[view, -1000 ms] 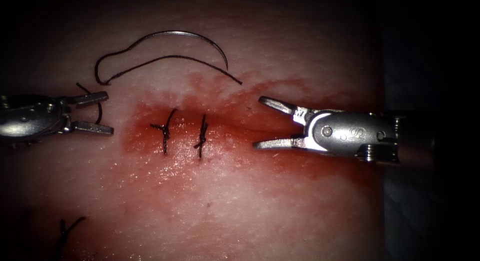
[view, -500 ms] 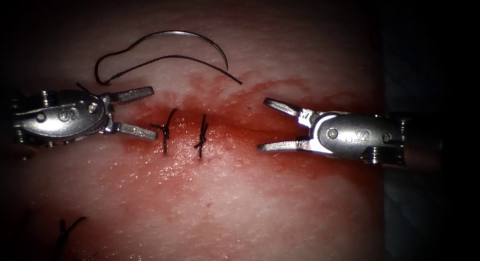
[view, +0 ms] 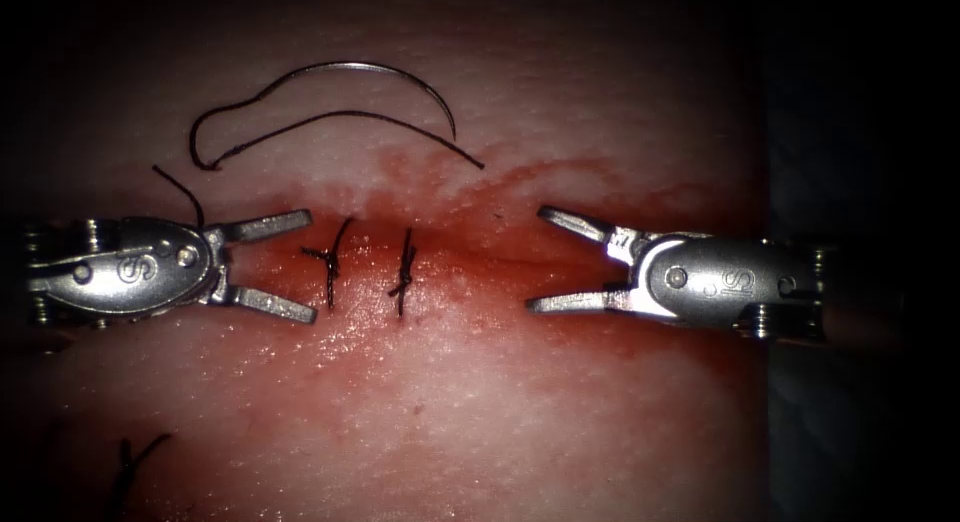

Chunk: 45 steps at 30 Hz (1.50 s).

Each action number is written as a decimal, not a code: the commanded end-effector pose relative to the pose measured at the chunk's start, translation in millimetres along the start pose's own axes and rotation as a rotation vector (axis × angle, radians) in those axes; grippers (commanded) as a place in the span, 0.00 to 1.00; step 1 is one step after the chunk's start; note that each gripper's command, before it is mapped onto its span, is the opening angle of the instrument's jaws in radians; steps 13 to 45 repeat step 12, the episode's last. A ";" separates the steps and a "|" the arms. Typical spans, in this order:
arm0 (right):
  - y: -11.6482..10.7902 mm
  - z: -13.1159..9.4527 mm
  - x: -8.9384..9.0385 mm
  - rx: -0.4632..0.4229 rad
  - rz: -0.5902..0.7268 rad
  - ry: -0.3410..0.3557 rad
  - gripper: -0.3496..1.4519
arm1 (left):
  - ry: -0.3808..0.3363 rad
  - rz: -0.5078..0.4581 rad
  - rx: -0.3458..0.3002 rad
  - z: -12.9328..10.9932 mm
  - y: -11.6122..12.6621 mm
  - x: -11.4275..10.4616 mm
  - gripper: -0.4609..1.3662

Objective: Wound Closure
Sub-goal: Place the cut suture end end down

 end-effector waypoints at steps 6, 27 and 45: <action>0.0 0.1 0.0 0.005 -0.001 0.000 0.88 | 0.001 0.003 0.006 0.1 0.1 -0.3 0.55; 0.0 0.3 -0.1 0.003 0.000 -0.001 0.87 | 0.001 0.004 0.006 0.1 0.1 -0.4 0.53; 0.0 0.3 -0.1 0.003 0.000 -0.001 0.87 | 0.001 0.004 0.006 0.1 0.1 -0.4 0.53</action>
